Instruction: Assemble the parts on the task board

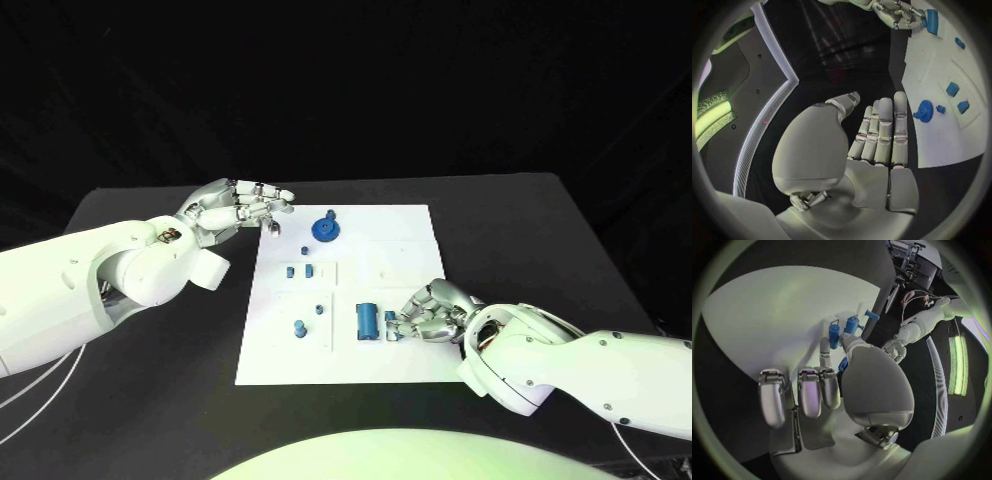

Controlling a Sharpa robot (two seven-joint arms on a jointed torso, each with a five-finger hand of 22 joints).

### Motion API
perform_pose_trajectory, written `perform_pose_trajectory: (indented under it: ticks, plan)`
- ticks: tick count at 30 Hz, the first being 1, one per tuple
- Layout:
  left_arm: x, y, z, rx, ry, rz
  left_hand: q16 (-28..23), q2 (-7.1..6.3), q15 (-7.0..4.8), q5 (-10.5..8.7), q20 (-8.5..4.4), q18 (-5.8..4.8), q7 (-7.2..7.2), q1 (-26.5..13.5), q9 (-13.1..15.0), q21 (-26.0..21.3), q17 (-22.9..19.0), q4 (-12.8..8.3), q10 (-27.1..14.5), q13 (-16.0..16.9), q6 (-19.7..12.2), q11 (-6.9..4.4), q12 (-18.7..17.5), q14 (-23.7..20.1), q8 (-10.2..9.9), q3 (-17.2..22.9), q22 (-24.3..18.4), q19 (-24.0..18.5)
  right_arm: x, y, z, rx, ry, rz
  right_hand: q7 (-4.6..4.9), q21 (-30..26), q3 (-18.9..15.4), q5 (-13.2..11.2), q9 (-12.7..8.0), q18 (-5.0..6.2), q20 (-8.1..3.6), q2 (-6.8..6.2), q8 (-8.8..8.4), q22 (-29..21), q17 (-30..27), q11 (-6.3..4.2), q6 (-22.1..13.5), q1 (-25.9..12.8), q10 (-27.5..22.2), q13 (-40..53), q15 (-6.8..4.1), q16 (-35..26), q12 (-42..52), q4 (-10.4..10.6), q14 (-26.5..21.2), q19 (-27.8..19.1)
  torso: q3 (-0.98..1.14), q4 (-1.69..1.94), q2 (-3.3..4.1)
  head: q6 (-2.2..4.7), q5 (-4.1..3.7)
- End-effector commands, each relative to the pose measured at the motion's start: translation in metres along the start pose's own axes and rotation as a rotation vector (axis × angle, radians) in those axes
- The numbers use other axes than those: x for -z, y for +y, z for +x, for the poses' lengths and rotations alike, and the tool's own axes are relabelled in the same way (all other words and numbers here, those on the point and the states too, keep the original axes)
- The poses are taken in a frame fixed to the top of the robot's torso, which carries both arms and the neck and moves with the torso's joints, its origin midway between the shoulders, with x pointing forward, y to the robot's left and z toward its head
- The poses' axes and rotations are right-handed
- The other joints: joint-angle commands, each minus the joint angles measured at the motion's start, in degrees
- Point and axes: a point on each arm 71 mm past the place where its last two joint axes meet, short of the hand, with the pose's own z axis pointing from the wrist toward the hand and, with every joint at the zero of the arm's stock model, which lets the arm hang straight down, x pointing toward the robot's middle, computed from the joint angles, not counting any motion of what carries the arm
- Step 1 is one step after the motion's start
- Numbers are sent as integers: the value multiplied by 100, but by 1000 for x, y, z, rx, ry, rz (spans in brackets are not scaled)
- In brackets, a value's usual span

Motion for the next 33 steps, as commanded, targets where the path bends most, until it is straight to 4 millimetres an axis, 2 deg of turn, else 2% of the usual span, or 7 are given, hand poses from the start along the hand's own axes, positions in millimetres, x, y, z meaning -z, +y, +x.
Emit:
perform_pose_trajectory:
  ticks: [1, 14, 22, 28, 33]
  plan:
    - [0, 0, 3, 10, 21, 1, -24, 51, 31, 3, -12, 79, -8, -20, -7, -30, -6, 33, -31, -5, -28, -12, 35, -3, -36, -14, -5, 47, 0, -1, 2, 35, 21, 10, 17, 24, -22, -18, -10, -38, -26, -9, 14, 1510, 1350, -23, -20, -52, 602, 1508, -18, 14, 22, 2, 562, 599, -1, 2, -1, -1, -9]
    - [0, 1, 3, 10, 23, -4, -24, 51, 32, 2, -10, 79, -9, -28, -8, -36, -6, 45, -36, -6, -31, -11, 38, -3, -37, -19, -10, 50, 0, 5, 5, 41, 26, -18, 16, 24, -60, -16, 3, -38, -25, 9, 24, 1510, 1339, -23, -18, -197, 602, 1508, -17, 10, 22, 6, 560, 599, 1, 6, -2, 8, -17]
    - [0, 1, 2, 10, 24, -8, -24, 50, 33, 2, -10, 79, -8, -33, -9, -39, -6, 51, -40, -6, -32, -11, 38, -4, -38, -22, -12, 50, 3, 6, 4, 31, 14, -33, 14, 24, -324, -35, 44, -38, -24, 89, 55, 1510, 1351, -24, -13, -862, 602, 1508, -17, 13, 22, 10, 563, 599, -2, 0, -2, 13, -9]
    - [0, 1, 2, 10, 25, -10, -24, 50, 34, 1, -9, 79, -8, -39, -9, -42, -7, 58, -43, -7, -34, -10, 38, -4, -38, -25, -14, 51, 4, 6, 3, 27, 9, -36, 3, 24, -438, -32, 70, -38, -30, 166, 76, 1510, 1345, -32, -18, -1064, 602, 1508, -26, 11, 22, 18, 561, 599, 0, 2, -3, 14, -13]
    - [0, 1, 2, 10, 25, -11, -24, 50, 34, 1, -8, 79, -7, -44, -9, -45, -7, 65, -46, -7, -35, -9, 38, -5, -39, -28, -16, 51, 5, 5, 3, 27, 10, -39, 2, 24, -464, -32, 76, -38, -32, 178, 80, 1510, 1346, -34, -20, -1103, 602, 1508, -27, 11, 22, 15, 562, 599, 2, -1, -1, 10, -6]
